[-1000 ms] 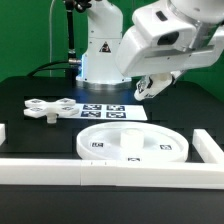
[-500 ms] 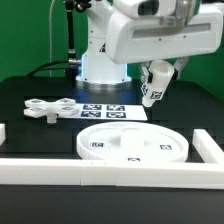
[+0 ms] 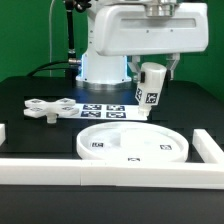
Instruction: Assemble round table
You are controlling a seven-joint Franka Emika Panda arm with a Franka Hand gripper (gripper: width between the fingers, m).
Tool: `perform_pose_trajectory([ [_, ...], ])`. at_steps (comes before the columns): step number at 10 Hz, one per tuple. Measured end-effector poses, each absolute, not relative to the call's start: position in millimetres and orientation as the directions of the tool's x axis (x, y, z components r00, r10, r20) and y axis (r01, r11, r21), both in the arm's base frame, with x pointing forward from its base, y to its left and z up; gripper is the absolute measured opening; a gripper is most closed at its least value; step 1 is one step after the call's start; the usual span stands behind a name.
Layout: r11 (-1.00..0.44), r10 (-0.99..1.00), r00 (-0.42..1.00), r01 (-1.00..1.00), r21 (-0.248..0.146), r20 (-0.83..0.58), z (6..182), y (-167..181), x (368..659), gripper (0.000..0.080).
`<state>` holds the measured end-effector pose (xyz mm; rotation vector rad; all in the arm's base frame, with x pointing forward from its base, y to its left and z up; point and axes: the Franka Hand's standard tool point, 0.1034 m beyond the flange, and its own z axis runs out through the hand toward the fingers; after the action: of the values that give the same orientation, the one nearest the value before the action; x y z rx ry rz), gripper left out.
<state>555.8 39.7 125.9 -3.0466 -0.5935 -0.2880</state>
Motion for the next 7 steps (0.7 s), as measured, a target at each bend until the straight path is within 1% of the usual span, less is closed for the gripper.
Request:
perform_pose_trajectory([
  [2, -0.925, 0.377, 0.885, 0.377, 0.057, 0.272, 126.1, 29.9, 559.8, 0.0409],
  [4, -0.922, 0.383, 0.883, 0.382, 0.060, 0.270, 122.3, 28.6, 558.1, 0.0409],
  [5, -0.920, 0.389, 0.882, 0.386, 0.064, 0.268, 115.8, 25.7, 557.2, 0.0409],
  [7, -0.920, 0.390, 0.883, 0.388, 0.060, 0.260, 109.3, 26.9, 558.0, 0.0409],
])
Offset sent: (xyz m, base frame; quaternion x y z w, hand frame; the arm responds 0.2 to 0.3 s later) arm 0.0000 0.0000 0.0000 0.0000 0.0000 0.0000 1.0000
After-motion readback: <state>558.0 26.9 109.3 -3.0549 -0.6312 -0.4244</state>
